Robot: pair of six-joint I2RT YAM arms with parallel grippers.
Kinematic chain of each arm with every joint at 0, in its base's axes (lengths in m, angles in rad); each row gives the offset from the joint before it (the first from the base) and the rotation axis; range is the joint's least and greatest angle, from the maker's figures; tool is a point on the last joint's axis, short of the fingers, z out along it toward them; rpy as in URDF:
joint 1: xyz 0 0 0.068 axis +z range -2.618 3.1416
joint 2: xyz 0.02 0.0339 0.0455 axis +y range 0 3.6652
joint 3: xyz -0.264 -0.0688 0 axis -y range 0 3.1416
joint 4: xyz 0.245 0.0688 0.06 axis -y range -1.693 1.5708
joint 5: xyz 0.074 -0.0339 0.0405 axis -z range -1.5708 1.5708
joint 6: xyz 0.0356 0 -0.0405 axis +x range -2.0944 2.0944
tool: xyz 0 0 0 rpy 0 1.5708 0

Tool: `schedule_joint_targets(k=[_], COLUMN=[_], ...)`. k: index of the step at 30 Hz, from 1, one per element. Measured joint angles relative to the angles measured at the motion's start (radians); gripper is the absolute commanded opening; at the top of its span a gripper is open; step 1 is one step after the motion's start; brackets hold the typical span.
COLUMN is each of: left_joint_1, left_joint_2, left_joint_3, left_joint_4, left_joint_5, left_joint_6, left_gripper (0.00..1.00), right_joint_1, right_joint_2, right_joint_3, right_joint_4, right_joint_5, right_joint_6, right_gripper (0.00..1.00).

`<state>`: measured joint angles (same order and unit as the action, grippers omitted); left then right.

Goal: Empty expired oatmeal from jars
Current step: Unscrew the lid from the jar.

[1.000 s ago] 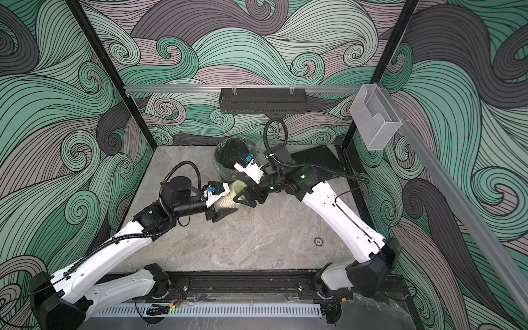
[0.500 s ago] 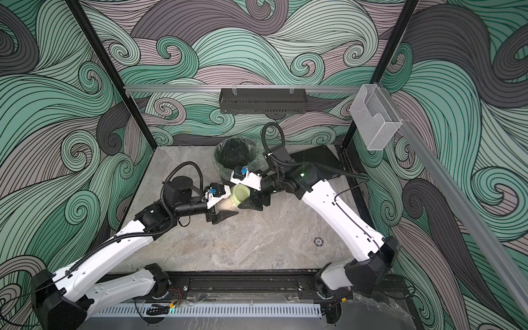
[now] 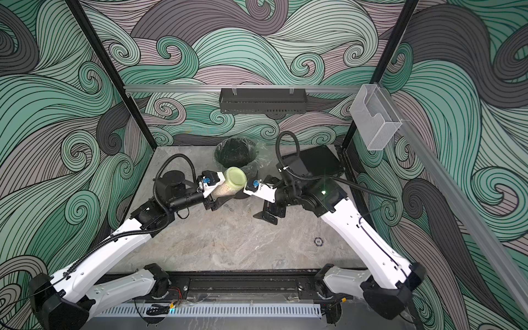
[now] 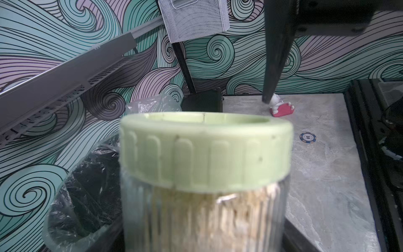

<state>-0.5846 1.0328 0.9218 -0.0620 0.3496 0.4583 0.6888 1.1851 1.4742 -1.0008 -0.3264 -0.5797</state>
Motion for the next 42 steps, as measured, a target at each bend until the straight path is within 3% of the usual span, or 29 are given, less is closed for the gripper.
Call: schedule_joint_targets(k=[3,8,16,25,32,42], left_joint_1=[0.000,-0.011,-0.069,-0.104,-0.136,-0.153], left_joint_2=[0.000,-0.006,-0.024,-0.029,-0.029,-0.029], left_joint_3=[-0.001,-0.032,-0.104,-0.148,-0.177,-0.179], left_joint_4=[0.030,0.128,0.228,0.334,0.393,0.423], left_joint_5=[-0.031,-0.113,-0.283,-0.396,-0.431,-0.451], left_joint_6=[0.048,0.153,0.382,0.528,0.577,0.589], left_gripper=[0.00,0.00,0.00,0.00,0.00,0.00], right_joint_1=[-0.003,-0.025,-0.055,-0.041,-0.014,0.026], right_joint_2=[-0.032,0.025,0.064,0.153,0.160,0.225], right_joint_3=[0.016,0.169,0.254,0.304,0.275,0.245], right_joint_4=[0.010,-0.043,-0.117,-0.101,-0.023,0.106], right_joint_5=[0.114,0.231,0.151,0.039,0.035,0.039], right_joint_6=[0.197,0.654,1.349,1.918,2.191,2.348], right_gripper=[0.99,0.99,0.99,0.99,0.99,0.99])
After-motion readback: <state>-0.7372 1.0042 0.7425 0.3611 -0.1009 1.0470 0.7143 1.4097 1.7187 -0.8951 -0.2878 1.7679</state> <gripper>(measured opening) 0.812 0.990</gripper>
